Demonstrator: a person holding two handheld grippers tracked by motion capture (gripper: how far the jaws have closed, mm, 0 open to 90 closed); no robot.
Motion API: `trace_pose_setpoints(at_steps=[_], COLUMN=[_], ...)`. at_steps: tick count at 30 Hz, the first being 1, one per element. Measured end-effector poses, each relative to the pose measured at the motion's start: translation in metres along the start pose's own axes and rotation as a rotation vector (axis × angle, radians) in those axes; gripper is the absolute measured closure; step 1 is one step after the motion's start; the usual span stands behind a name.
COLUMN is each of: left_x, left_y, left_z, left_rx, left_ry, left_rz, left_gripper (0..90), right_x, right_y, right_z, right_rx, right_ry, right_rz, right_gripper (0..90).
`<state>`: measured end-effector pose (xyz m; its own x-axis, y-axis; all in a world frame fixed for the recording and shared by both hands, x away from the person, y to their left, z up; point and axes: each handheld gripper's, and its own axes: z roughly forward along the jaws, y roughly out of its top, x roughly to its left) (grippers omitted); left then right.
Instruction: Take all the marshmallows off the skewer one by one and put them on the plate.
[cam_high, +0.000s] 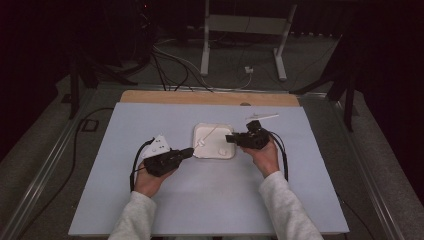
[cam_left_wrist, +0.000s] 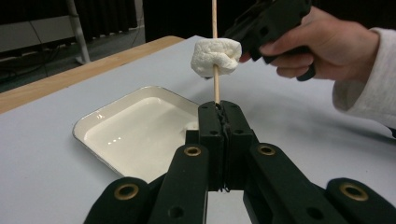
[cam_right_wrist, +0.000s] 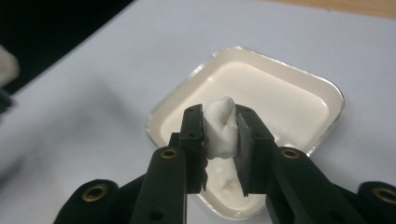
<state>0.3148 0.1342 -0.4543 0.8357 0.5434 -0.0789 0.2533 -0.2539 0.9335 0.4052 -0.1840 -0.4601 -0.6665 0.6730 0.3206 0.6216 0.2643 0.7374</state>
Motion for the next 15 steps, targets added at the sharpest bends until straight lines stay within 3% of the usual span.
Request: trace_pose_setpoints(at_steps=[10, 15], left_x=[0.0, 0.0], left_y=[0.0, 0.0], left_z=[0.001, 0.001], left_rx=[0.003, 0.003], left_ry=[0.001, 0.002], left_rz=[0.001, 0.0], left_gripper=[90.0, 90.0], right_x=[-0.012, -0.013], right_y=[-0.014, -0.016], right_z=[0.018, 0.021], right_rx=[0.033, 0.046], right_ry=[-0.027, -0.031], right_rz=[0.053, 0.053], right_gripper=[73.7, 65.5])
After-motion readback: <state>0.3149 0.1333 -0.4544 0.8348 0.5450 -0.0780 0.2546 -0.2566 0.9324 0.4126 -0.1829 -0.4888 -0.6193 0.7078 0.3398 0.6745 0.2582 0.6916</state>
